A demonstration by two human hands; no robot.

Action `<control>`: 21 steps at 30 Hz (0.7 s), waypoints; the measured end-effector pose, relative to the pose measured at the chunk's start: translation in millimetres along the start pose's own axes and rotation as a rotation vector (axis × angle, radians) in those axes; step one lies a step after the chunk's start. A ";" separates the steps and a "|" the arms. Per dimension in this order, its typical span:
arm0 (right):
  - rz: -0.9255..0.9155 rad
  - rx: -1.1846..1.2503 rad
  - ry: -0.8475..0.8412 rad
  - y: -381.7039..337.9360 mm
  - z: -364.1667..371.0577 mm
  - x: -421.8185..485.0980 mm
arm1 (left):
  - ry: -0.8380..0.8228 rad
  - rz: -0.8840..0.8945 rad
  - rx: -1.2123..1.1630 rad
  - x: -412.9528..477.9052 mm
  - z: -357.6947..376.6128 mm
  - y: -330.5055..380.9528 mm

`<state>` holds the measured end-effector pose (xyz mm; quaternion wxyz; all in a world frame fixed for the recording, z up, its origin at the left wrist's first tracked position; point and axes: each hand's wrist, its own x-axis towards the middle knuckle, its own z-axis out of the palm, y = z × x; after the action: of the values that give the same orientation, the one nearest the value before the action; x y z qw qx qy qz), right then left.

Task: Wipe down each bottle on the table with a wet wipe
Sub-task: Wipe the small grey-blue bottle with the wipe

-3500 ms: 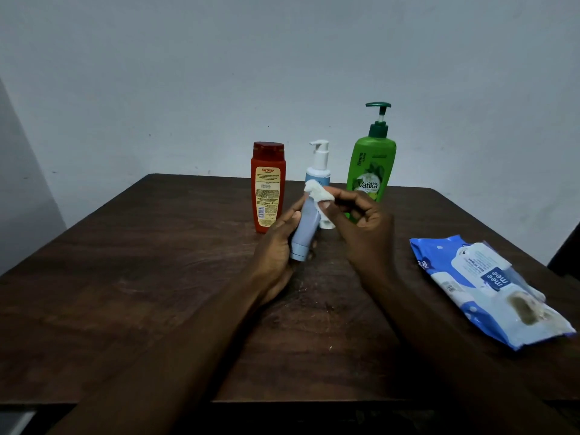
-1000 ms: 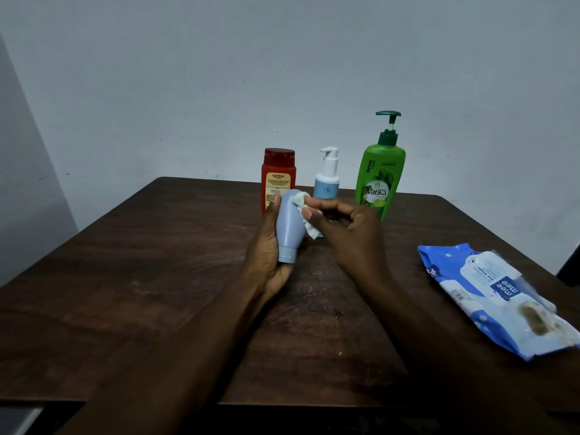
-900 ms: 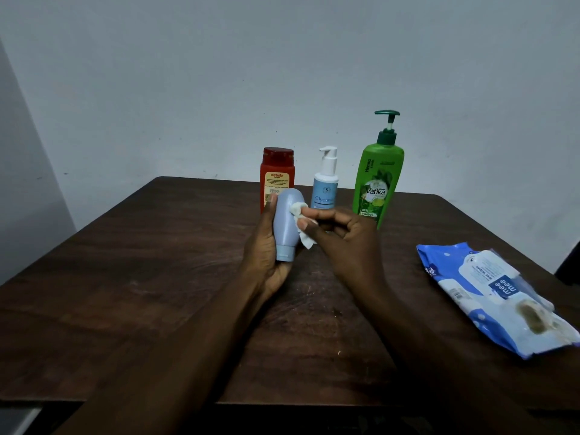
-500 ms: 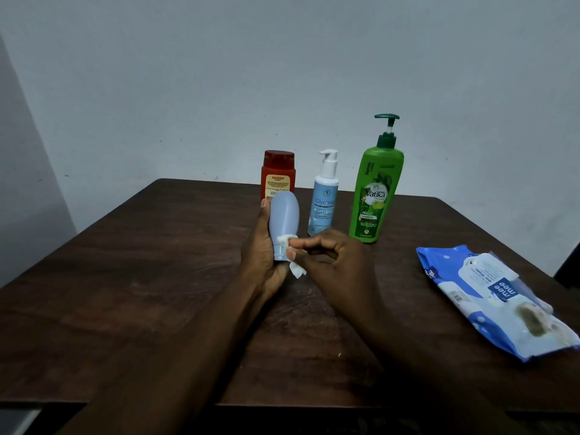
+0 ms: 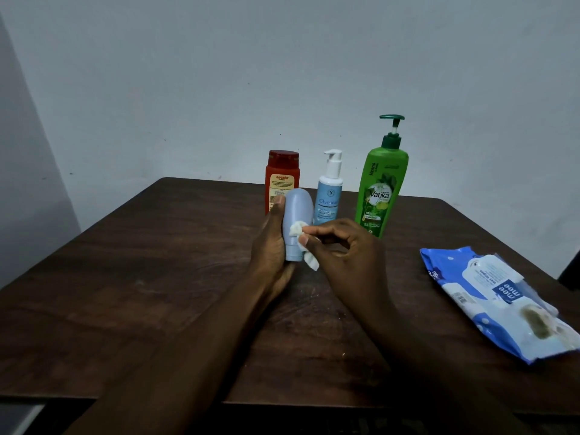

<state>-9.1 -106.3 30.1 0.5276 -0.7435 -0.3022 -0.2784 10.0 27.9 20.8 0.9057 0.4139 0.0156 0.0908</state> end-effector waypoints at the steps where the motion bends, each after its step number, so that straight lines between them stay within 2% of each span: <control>1: 0.008 0.001 0.012 1.3 -0.6 2.0 | -0.008 0.035 0.049 0.2 1.0 0.2; 7: -0.001 -0.047 0.061 5.1 -7.2 18.4 | -0.009 0.188 0.171 -3.3 4.8 -0.8; 12: -0.001 -0.050 0.057 2.4 -11.5 39.8 | -0.016 0.221 0.183 -6.7 7.1 -2.7; 15: 0.032 -0.048 -0.064 -4.6 -18.0 60.4 | 0.020 0.224 0.204 -4.9 8.5 -5.4; 19: 0.222 0.051 -0.320 -12.4 -29.6 88.5 | 0.073 0.191 0.276 -2.8 8.0 -8.4; 21: 0.284 0.144 -0.355 -12.6 -31.1 92.0 | 0.083 0.163 0.233 -3.2 7.1 -8.3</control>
<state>39.5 -118.3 114.2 0.5517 -0.7763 -0.3017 -0.0444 8.8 16.7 19.1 0.8397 0.5121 0.0297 0.1784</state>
